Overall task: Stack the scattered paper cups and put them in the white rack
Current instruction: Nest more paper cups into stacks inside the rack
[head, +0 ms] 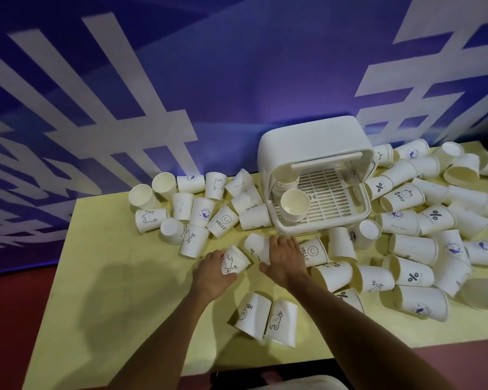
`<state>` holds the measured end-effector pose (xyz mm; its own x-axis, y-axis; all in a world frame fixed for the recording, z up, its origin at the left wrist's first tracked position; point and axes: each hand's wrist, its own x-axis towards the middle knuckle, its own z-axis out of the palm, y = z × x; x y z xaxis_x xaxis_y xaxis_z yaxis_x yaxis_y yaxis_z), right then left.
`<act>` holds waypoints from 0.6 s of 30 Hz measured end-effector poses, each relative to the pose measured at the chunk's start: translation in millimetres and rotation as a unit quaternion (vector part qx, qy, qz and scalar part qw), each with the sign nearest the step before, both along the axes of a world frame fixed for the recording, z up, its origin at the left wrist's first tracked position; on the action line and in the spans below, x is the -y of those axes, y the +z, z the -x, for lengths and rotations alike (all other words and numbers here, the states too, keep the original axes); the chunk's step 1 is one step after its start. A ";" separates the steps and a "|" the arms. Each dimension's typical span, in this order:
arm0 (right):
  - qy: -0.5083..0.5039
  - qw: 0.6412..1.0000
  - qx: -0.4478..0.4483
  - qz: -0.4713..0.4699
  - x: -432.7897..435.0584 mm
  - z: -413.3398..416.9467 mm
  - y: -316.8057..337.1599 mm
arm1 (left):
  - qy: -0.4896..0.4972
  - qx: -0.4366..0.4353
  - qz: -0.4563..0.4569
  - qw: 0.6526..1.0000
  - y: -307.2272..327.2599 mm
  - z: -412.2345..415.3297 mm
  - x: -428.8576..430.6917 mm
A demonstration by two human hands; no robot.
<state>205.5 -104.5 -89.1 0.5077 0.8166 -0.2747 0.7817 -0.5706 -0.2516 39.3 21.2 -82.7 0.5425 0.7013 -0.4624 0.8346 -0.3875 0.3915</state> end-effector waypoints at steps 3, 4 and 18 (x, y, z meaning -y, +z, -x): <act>-0.027 0.997 -0.037 -0.067 1.6 -5.2 9.2 | 0.021 0.019 0.011 1.000 1.8 0.9 -2.1; -0.030 0.994 -0.046 -0.093 2.6 -7.6 13.8 | 0.029 0.026 0.014 0.999 2.7 1.6 -3.2; -0.199 0.903 -0.158 -0.347 8.7 -60.1 89.1 | 0.053 0.135 0.048 0.988 24.6 -37.8 -4.8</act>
